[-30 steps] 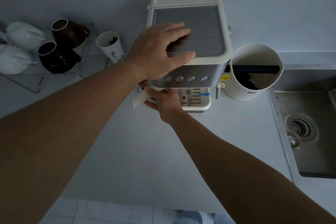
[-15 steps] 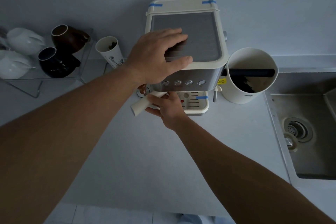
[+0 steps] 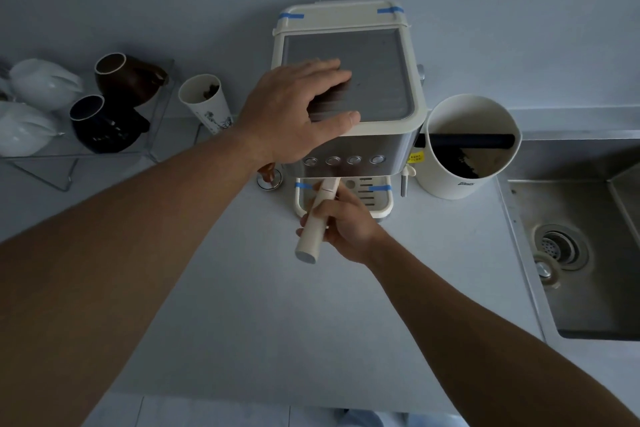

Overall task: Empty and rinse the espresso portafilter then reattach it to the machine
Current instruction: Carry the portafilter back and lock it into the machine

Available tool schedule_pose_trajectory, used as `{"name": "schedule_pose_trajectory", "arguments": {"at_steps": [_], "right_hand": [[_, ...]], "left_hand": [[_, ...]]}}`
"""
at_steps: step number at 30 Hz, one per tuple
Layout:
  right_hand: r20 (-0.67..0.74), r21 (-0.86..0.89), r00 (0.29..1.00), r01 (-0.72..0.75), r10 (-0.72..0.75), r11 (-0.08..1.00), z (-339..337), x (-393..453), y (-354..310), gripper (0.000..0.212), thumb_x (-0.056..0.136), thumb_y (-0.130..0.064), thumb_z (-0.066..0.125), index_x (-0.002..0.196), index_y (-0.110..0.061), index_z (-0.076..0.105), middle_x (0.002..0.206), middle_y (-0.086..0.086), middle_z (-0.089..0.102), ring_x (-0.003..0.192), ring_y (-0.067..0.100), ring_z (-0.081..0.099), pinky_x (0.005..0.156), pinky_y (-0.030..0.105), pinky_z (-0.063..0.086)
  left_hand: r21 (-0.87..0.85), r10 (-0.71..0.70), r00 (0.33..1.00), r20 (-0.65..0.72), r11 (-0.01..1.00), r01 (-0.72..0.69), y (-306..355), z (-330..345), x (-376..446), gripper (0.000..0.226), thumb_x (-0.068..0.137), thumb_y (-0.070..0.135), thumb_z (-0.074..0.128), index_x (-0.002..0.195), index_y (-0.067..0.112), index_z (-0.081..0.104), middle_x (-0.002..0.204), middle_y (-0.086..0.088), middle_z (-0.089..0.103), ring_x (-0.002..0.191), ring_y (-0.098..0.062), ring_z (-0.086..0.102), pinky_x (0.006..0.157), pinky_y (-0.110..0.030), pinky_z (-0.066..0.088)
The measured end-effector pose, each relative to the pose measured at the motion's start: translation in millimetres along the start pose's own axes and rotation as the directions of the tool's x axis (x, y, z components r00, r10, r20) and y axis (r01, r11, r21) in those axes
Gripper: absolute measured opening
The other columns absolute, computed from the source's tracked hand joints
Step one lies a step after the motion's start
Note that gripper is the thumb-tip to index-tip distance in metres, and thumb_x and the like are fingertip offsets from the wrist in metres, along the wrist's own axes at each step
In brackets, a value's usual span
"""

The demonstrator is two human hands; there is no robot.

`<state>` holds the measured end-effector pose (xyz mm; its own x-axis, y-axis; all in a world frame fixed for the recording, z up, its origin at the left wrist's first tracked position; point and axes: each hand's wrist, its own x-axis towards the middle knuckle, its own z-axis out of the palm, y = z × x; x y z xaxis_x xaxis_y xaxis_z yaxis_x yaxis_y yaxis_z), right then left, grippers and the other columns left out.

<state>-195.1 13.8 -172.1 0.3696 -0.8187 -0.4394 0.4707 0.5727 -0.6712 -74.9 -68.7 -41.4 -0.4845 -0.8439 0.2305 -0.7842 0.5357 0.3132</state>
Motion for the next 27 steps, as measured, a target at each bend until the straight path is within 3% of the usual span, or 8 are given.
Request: {"name": "schedule_pose_trajectory", "arguments": {"at_steps": [4, 11, 14, 17, 27], "right_hand": [[-0.041, 0.022, 0.999, -0.019, 0.02, 1.0, 2, -8, 0, 0.05, 0.084, 0.009, 0.054, 0.127, -0.015, 0.05, 0.101, 0.018, 0.051, 0.076, 0.028, 0.058, 0.069, 0.043, 0.058], [-0.074, -0.304, 0.995, -0.084, 0.064, 0.949, -14, -17, -16, 0.049, 0.086, 0.004, 0.063, 0.127, -0.017, 0.049, 0.113, 0.019, 0.052, 0.084, 0.03, 0.059, 0.074, 0.044, 0.056], [-0.049, -0.368, 0.994, -0.109, 0.098, 0.924, -19, -21, -26, 0.043, 0.089, 0.004, 0.061, 0.122, -0.02, 0.049, 0.108, 0.018, 0.052, 0.083, 0.028, 0.058, 0.073, 0.043, 0.058], [-0.043, -0.412, 0.989, -0.147, 0.142, 0.899, -24, -22, -32, 0.051, 0.09, 0.003, 0.06, 0.132, -0.02, 0.044, 0.107, 0.016, 0.054, 0.083, 0.026, 0.059, 0.07, 0.04, 0.058], [-0.064, -0.313, 0.991, -0.131, 0.116, 0.941, -24, -28, -25, 0.056, 0.088, 0.003, 0.063, 0.138, -0.015, 0.044, 0.106, 0.019, 0.054, 0.086, 0.028, 0.06, 0.077, 0.043, 0.057]], "left_hand": [[0.003, 0.0, 1.0, 0.015, 1.0, 0.0, 2, -2, -1, 0.072, 0.081, 0.069, 0.042, 0.142, 0.029, 0.045, 0.154, 0.003, 0.04, 0.142, -0.015, 0.034, 0.115, -0.049, 0.027], [-0.005, 0.027, 1.0, 0.014, 1.0, -0.027, -2, -1, -2, 0.066, 0.085, 0.063, 0.041, 0.139, 0.027, 0.049, 0.151, 0.001, 0.045, 0.141, -0.017, 0.037, 0.114, -0.048, 0.029], [-0.004, 0.031, 0.999, 0.012, 1.0, -0.031, -2, -1, -1, 0.066, 0.085, 0.064, 0.041, 0.14, 0.027, 0.049, 0.152, 0.001, 0.045, 0.142, -0.018, 0.037, 0.114, -0.048, 0.029], [0.0, 0.031, 0.999, 0.021, 1.0, -0.031, -3, -1, -1, 0.066, 0.085, 0.064, 0.04, 0.14, 0.027, 0.048, 0.152, 0.002, 0.044, 0.142, -0.017, 0.036, 0.114, -0.048, 0.028], [-0.005, 0.03, 0.999, 0.011, 1.0, -0.03, -5, 0, -1, 0.066, 0.085, 0.064, 0.042, 0.139, 0.028, 0.049, 0.151, 0.002, 0.045, 0.141, -0.016, 0.037, 0.114, -0.049, 0.029]]}}
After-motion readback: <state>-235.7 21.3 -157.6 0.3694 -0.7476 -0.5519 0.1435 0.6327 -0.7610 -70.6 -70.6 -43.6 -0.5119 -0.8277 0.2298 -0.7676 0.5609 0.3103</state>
